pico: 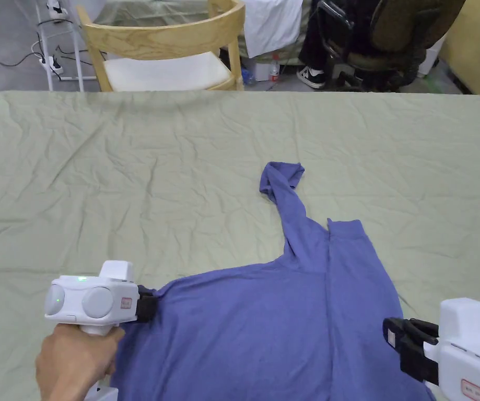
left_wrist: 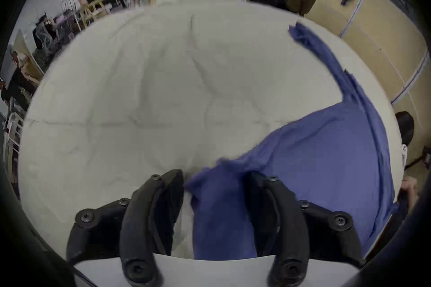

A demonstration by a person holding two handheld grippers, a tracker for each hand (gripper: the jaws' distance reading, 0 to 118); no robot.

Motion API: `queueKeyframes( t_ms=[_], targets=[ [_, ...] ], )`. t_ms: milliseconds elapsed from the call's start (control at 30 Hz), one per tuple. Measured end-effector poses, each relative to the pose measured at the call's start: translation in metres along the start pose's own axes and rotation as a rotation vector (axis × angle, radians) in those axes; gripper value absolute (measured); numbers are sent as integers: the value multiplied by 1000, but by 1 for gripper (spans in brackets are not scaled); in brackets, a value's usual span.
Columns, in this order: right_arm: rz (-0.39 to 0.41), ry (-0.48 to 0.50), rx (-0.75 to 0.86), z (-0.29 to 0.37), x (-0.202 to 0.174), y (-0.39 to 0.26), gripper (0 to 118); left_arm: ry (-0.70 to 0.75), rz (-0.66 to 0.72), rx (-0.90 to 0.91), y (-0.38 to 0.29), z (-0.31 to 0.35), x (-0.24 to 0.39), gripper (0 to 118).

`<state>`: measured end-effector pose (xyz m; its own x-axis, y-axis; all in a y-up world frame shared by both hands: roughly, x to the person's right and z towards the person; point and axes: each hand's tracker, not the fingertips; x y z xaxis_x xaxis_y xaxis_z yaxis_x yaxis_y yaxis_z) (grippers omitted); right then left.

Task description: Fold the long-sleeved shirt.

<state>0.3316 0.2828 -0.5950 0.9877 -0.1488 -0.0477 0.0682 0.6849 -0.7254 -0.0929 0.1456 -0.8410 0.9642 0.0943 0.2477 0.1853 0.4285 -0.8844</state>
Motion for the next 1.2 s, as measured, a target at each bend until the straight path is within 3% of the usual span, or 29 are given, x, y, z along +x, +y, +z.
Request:
queueKeyframes(
  t_ms=[67, 100, 167, 200, 400, 500, 533, 633, 833, 1067, 1100, 1200],
  targets=[
    [-9, -5, -13, -7, 2, -1, 1, 38, -34, 89, -6, 13, 7, 51],
    [-14, -4, -19, -10, 3, -2, 1, 48, -48, 94, -7, 17, 12, 44],
    [-25, 2, -27, -17, 5, -1, 1, 56, -87, 105, -7, 20, 17, 15],
    [-28, 3, -32, -21, 5, 0, 1, 44, -82, 114, -8, 30, 22, 9],
    [47, 28, -40, -45, 5, 32, 2, 59, -86, 95, -10, 16, 27, 9],
    [114, 68, -94, -79, 9, 73, 51, 51, -81, 84, -9, 14, 23, 9],
    [144, 52, -124, -93, 11, 87, 58, 50, -83, 82, -10, 14, 23, 9],
    [276, 51, -154, -142, 12, 131, 57, 41, -82, 83, -11, 11, 18, 9],
    [435, 63, -269, -239, 18, 187, 57, 24, -40, 104, -14, 6, 10, 8],
    [472, 29, -426, -338, 33, 187, 57, 36, -38, 131, -18, 3, 12, 8],
    [440, 54, -439, -345, 38, 182, 58, 37, -31, 136, -19, 2, 12, 8],
    [439, 65, -403, -333, 40, 187, 52, 42, -25, 146, -19, 3, 16, 8]
  ],
)
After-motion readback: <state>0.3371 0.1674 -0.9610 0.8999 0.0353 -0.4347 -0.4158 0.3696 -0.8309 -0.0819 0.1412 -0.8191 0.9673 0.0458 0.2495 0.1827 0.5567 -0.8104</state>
